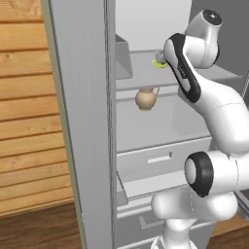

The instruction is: Grab a lemon wedge from the fridge and one ice cube from the ice bowl, and put them in the glass of lemonade.

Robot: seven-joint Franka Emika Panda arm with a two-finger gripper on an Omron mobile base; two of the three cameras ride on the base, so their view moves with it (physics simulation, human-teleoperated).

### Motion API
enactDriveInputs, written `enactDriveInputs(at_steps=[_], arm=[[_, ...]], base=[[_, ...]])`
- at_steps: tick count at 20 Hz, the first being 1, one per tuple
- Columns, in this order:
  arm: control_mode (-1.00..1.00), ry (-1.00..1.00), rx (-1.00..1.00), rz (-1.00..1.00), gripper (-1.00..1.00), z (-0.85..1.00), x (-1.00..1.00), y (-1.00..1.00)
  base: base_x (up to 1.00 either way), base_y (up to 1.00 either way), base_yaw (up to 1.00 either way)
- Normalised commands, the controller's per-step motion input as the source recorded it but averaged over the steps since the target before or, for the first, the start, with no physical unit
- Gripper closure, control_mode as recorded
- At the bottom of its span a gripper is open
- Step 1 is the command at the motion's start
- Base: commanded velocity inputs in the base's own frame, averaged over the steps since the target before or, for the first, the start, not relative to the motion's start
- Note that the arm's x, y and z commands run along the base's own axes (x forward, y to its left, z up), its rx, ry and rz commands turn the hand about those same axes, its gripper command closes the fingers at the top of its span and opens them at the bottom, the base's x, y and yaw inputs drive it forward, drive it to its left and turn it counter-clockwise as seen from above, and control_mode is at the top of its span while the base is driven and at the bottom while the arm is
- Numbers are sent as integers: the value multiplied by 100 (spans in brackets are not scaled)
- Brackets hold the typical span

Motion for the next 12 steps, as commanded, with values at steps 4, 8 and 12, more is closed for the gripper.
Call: enactDriveInputs(at_steps=[4, 8, 12], arm=[[-100, 10, 11, 0, -100, 7, 61, 0], [-100, 7, 1, 0, -100, -20, 47, 0], [-100, 0, 0, 2, -100, -34, 33, 1]], base=[[0, 0, 0], [0, 0, 0], [0, 0, 0]])
